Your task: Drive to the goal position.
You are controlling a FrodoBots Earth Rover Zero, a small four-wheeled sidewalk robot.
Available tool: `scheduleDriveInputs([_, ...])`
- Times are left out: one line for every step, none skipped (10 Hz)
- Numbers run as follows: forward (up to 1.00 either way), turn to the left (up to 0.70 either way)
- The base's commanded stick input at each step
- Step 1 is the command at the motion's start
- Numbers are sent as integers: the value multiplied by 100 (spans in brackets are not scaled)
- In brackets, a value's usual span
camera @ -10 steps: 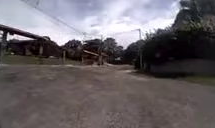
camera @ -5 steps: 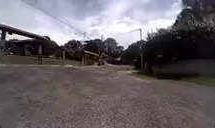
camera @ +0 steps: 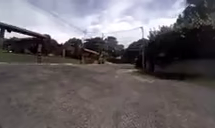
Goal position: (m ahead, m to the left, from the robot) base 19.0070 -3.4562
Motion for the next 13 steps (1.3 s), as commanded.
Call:
scheduleDriveInputs([50, 0])
scheduleDriveInputs([50, 0])
scheduleDriveInputs([50, 0])
scheduleDriveInputs([50, 0])
scheduleDriveInputs([50, 0])
scheduleDriveInputs([50, 0])
scheduleDriveInputs([50, 0])
scheduleDriveInputs([50, 0])
scheduleDriveInputs([50, 0])
scheduleDriveInputs([50, 0])
scheduleDriveInputs([50, 0])
scheduleDriveInputs([50, 0])
scheduleDriveInputs([50, 0])
